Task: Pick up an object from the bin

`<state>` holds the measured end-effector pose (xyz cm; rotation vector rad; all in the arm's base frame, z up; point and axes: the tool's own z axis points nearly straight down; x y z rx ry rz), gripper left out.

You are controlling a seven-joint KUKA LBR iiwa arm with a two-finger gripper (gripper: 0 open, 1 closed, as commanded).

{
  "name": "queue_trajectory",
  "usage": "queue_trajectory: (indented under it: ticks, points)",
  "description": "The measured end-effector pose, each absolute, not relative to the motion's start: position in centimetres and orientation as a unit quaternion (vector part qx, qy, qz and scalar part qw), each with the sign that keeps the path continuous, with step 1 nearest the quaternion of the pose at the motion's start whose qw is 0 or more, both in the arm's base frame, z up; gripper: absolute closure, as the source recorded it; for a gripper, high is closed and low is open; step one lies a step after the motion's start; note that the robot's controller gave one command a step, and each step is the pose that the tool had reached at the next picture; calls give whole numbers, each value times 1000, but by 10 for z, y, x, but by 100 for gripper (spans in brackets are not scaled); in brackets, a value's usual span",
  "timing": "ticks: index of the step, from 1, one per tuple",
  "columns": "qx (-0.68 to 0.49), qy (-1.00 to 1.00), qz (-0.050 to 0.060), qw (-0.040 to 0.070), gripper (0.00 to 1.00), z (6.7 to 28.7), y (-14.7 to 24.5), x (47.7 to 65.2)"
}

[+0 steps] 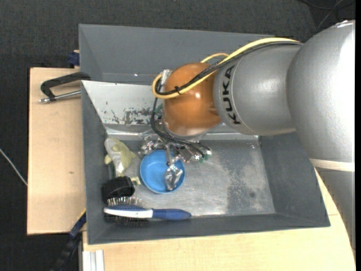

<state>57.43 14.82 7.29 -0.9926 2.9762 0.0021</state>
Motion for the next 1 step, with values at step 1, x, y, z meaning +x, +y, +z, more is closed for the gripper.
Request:
queue_trajectory:
  ticks: [1]
  points:
    - [-316, 949, 1, 2, 0, 74, 150, 575]
